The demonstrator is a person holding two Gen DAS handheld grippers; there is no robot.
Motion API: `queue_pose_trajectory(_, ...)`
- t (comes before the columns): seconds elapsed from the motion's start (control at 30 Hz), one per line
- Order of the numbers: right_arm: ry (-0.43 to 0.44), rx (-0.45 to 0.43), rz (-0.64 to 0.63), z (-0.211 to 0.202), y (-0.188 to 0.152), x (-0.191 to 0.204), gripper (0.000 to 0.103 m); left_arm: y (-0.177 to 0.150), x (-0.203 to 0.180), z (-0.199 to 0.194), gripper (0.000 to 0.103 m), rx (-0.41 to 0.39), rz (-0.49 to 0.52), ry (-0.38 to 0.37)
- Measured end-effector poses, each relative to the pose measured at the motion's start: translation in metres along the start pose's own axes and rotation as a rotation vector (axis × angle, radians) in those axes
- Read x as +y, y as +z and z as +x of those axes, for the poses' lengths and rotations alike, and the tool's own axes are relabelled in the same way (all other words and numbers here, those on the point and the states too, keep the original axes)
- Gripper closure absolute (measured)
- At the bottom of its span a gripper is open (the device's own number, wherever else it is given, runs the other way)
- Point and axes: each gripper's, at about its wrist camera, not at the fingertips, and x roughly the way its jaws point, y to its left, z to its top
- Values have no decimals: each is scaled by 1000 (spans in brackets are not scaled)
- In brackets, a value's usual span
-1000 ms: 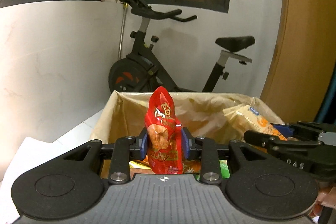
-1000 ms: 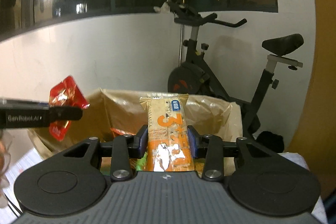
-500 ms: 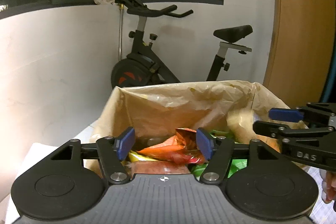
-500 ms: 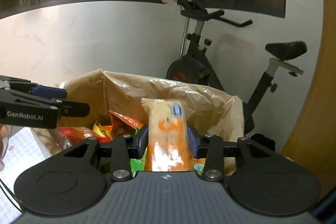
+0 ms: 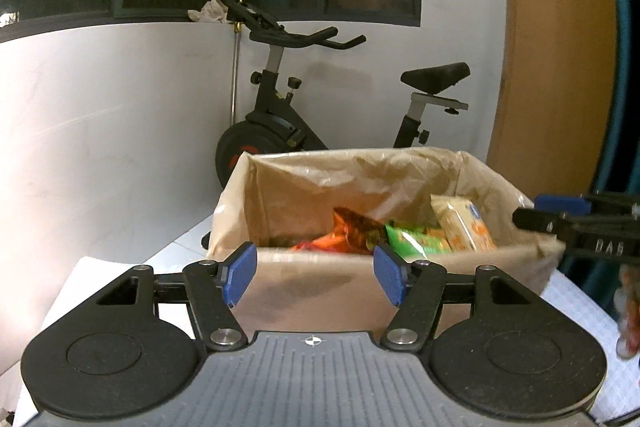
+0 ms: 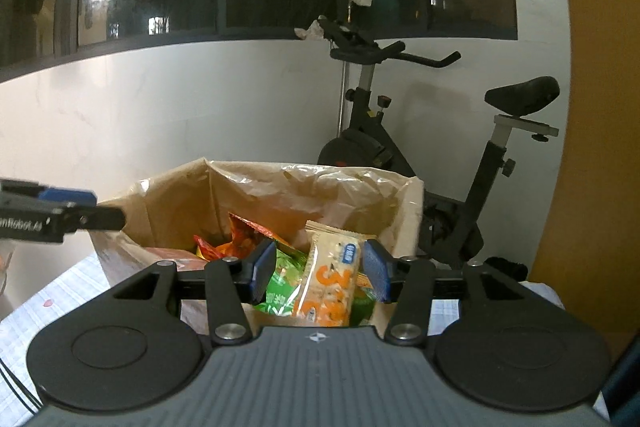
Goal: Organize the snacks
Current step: 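Lower both tools back to the snack pile in front of the box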
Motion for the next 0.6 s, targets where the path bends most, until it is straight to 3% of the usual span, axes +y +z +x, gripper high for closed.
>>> queue_pose_trajectory(0.33, 3, -23, 41, -41, -24, -16, 51, -34, 1, -25, 36, 25, -25, 13)
queue_pose_trajectory(0.6, -37, 23, 62, -54, -60, -34, 51, -75, -1, -19, 36, 115, -91, 3)
